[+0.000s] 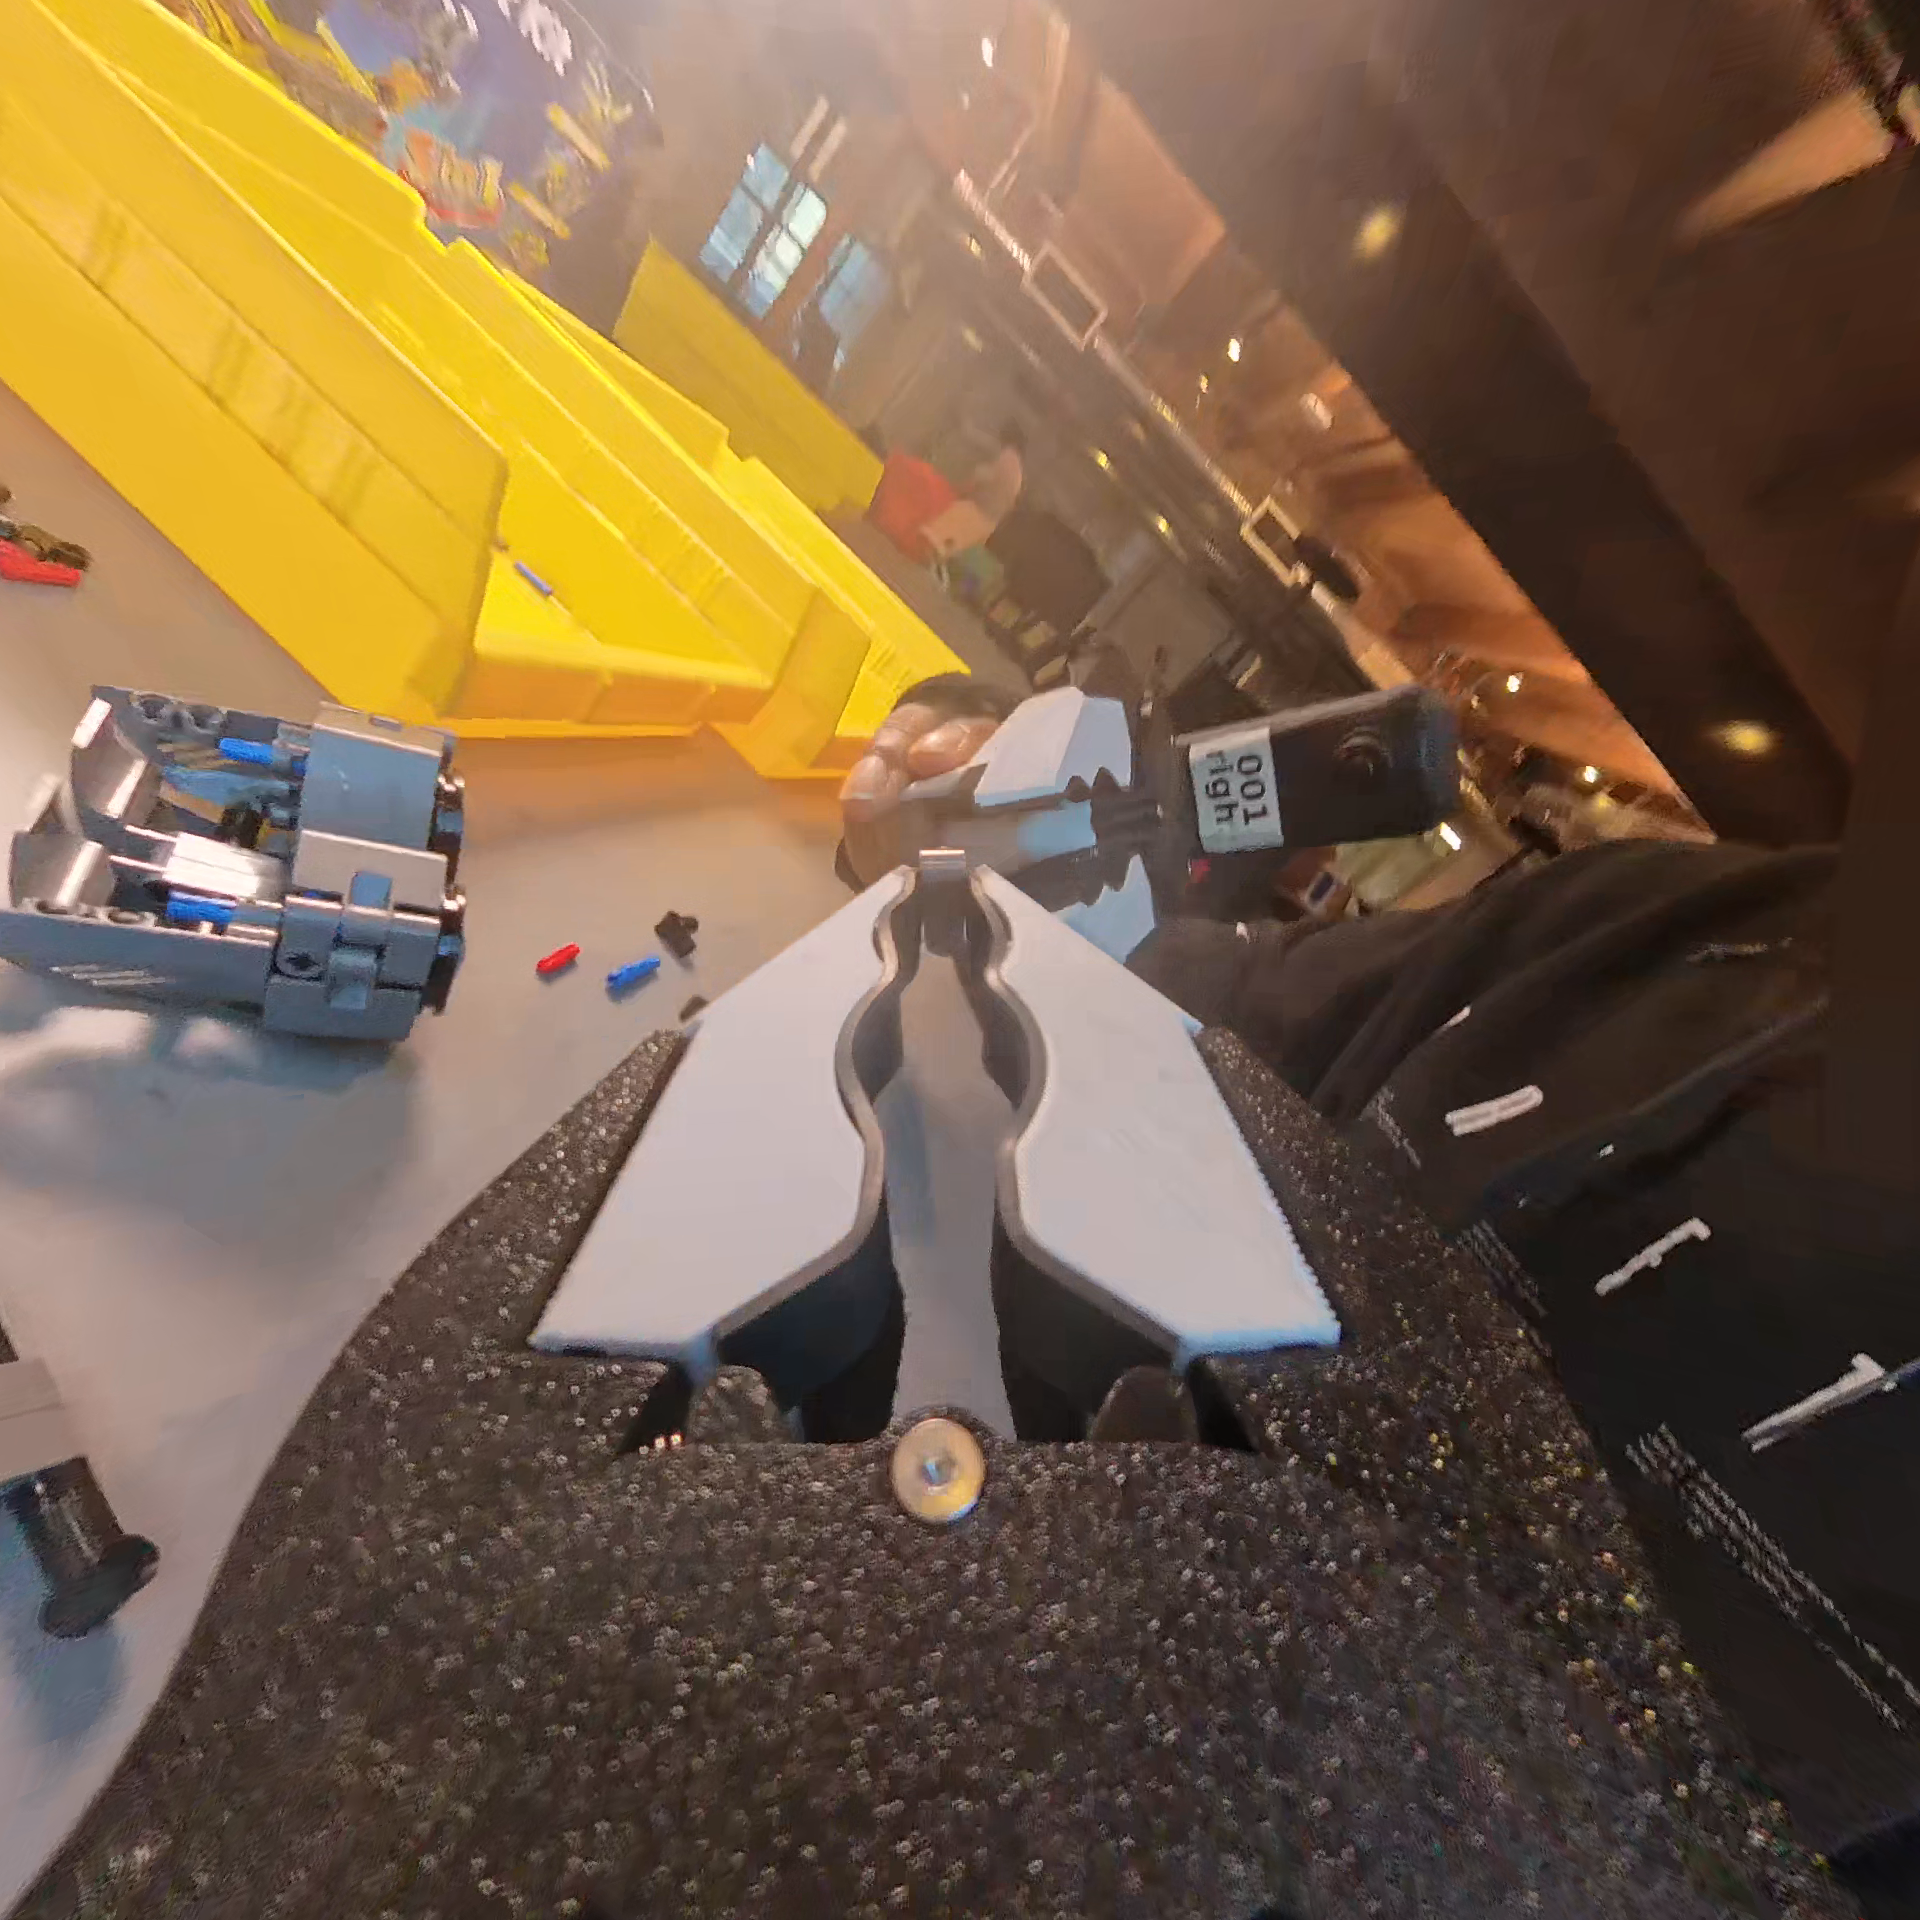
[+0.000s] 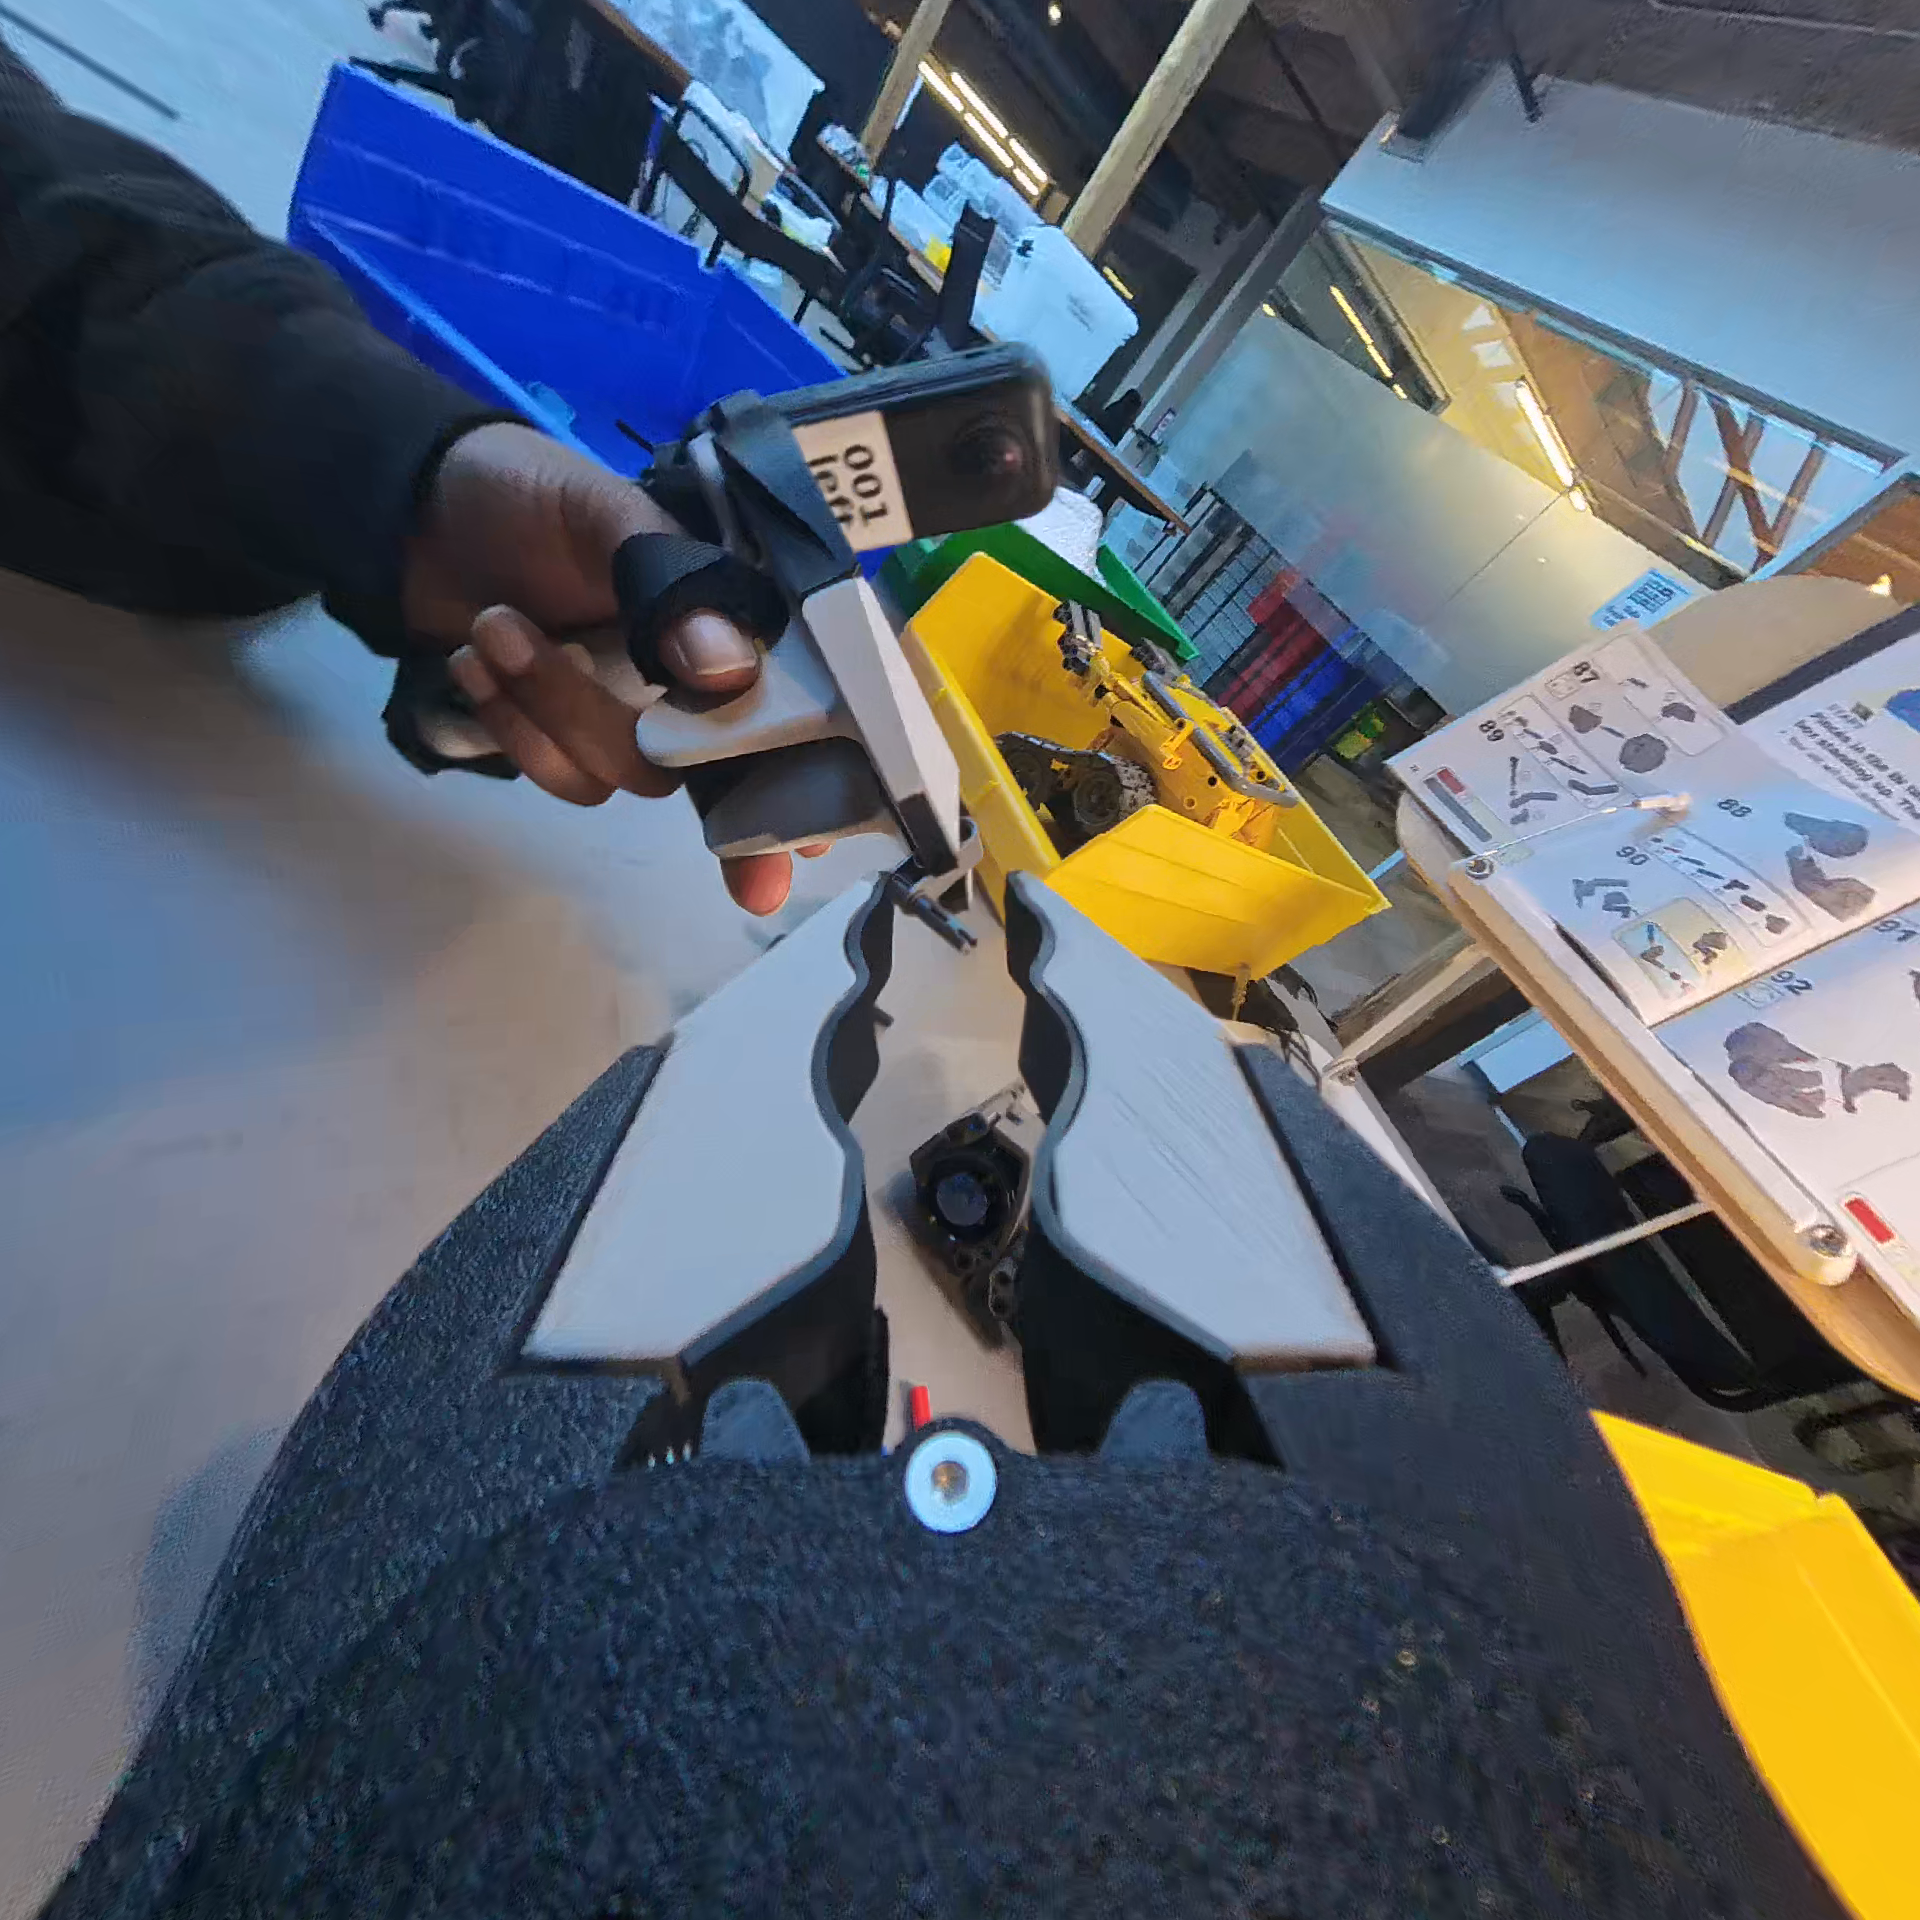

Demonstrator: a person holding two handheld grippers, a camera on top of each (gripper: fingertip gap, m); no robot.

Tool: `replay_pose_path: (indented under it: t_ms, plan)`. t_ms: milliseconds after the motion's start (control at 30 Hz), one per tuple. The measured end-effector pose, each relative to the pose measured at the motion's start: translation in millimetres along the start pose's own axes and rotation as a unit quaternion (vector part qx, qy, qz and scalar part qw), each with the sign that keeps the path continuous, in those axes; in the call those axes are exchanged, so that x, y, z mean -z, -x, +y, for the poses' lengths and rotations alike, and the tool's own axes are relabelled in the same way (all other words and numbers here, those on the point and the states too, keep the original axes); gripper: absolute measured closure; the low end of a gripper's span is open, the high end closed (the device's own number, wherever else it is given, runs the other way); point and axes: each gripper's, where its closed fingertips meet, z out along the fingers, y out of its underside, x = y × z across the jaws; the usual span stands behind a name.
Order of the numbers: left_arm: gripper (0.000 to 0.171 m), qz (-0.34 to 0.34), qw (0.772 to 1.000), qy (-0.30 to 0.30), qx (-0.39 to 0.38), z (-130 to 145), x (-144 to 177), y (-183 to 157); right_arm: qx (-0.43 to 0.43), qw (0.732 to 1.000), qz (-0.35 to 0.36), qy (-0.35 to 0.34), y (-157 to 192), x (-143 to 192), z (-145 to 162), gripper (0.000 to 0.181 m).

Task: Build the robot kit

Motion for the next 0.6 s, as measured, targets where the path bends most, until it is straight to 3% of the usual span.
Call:
replay_pose_path:
  t_ms: [100,233,600]
  plan:
    - [0.164,-0.007,0.999,0.035,-0.010,11.8,-5.3,1.3,0.015,0.999,-0.030,0.010,12.1,1.5,5.6,0.172]
    - [0.164,0.000,0.999,0.038,0.005,14.9,-5.8,2.4,0.011,0.999,-0.050,0.015,16.0,2.7,8.7,0.175]
    - [0.165,0.036,0.997,0.053,0.037,20.8,-5.6,-4.6,0.029,0.995,-0.093,0.031,24.7,9.6,15.9,0.167]
